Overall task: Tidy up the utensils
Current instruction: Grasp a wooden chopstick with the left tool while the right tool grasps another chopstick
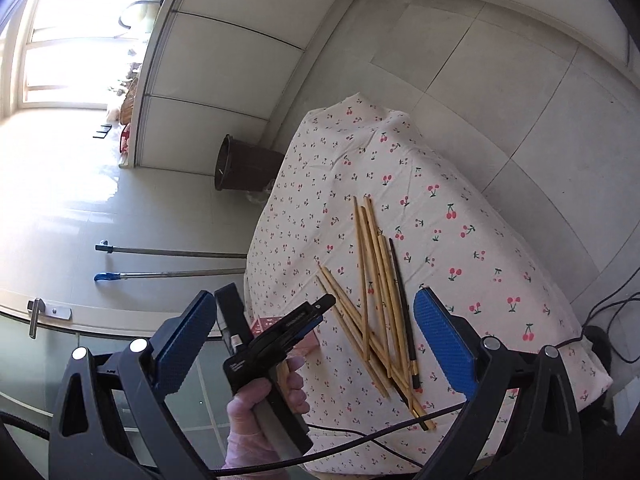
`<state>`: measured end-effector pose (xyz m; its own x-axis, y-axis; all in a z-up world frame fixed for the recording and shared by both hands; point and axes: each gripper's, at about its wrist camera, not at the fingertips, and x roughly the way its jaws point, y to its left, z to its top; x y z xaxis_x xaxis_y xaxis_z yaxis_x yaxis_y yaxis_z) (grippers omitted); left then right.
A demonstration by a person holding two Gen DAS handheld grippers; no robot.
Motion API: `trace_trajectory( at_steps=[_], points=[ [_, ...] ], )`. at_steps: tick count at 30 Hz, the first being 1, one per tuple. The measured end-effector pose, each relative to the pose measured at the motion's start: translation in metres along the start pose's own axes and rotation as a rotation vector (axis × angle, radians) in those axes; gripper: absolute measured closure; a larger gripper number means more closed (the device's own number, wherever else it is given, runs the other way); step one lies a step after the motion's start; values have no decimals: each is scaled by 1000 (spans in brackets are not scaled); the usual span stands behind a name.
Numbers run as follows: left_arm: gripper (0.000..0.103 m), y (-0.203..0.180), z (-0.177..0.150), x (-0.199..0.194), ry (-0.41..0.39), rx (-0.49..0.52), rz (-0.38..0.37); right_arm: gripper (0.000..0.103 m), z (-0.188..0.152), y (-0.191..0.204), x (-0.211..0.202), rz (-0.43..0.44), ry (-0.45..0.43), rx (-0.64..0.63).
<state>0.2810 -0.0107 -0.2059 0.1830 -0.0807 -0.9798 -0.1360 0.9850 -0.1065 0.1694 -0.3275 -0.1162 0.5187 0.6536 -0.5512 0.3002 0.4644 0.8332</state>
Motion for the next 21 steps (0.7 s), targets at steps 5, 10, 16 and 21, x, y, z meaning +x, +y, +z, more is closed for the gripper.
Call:
trace_trajectory(
  at_steps=[5,10,16,21],
  points=[
    [80,-2,7,9,-3,33,109,7,6,-8,1,16,40,41],
    [80,-2,15,25,12,33,159,7,7,-13,-4,8,28,53],
    [85,-6,36,42,33,40,161,7,11,-17,-3,-5,26,57],
    [98,-12,43,44,43,46,93,7,19,-20,4,-46,5,43]
  ],
)
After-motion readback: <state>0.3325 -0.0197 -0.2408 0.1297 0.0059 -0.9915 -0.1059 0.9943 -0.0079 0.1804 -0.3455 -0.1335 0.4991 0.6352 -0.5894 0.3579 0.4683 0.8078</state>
